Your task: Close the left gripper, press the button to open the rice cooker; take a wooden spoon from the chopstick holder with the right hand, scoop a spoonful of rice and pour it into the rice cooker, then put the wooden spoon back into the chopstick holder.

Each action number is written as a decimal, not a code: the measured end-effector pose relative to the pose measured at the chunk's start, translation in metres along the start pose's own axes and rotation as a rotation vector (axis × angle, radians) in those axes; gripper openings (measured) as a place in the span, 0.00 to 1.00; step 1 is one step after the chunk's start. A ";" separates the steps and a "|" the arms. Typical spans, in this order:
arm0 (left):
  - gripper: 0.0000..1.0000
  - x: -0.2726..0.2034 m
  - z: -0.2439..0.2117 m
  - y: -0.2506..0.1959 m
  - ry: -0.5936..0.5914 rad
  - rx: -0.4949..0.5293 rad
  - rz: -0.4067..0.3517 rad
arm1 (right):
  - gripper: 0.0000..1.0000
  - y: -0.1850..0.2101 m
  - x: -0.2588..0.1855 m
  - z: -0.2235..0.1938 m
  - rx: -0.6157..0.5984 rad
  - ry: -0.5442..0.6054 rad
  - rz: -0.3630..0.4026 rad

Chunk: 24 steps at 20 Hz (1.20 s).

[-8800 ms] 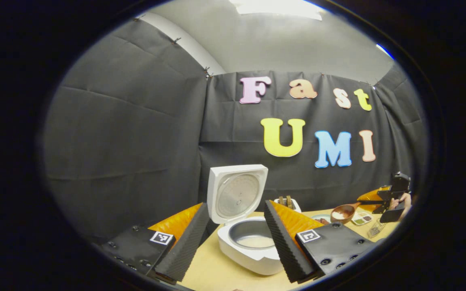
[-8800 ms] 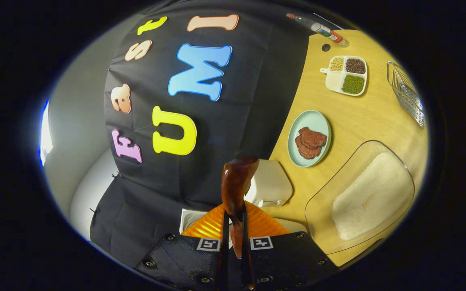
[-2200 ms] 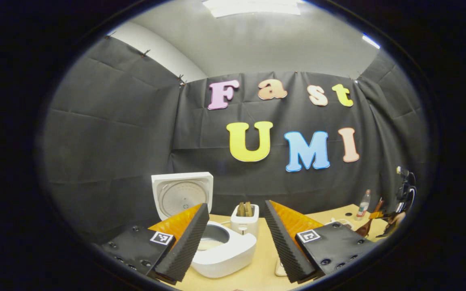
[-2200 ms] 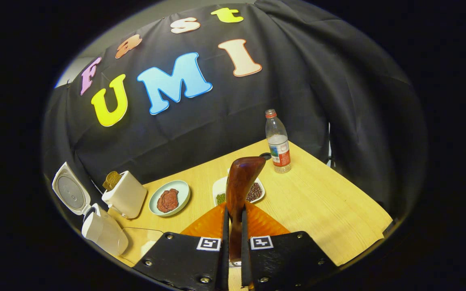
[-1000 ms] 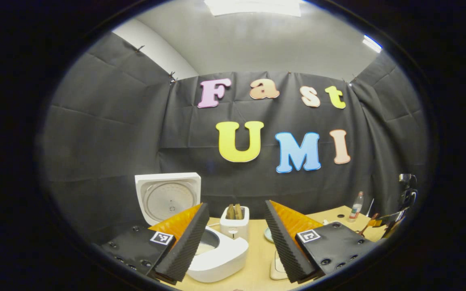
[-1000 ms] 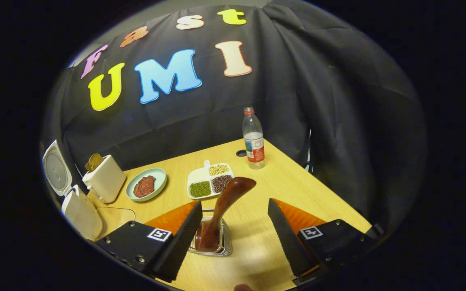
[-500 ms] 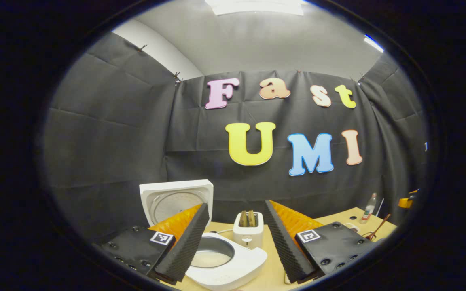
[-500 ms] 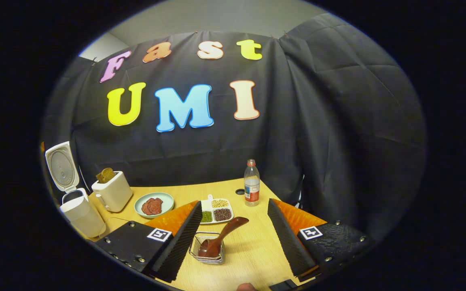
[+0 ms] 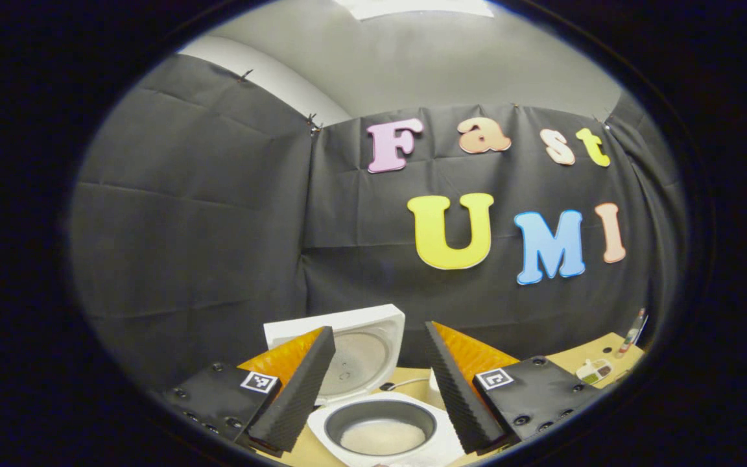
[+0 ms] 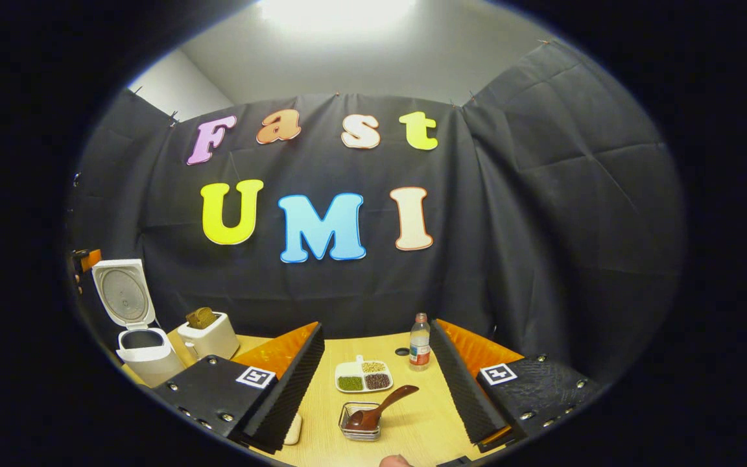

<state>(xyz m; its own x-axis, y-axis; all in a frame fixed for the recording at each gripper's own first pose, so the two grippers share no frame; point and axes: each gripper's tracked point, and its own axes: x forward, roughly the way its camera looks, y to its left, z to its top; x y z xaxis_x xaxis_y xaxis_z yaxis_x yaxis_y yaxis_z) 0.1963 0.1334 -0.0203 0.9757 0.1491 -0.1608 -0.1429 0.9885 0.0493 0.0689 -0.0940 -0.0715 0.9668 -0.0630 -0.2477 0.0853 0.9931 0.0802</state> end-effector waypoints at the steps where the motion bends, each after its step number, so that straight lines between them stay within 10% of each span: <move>1: 0.95 0.013 0.006 0.008 -0.004 0.015 0.014 | 0.99 0.002 -0.003 0.002 -0.005 -0.006 -0.008; 24: 0.96 0.214 -0.063 0.082 0.232 -0.069 0.192 | 0.99 -0.014 -0.024 -0.007 -0.015 0.013 -0.109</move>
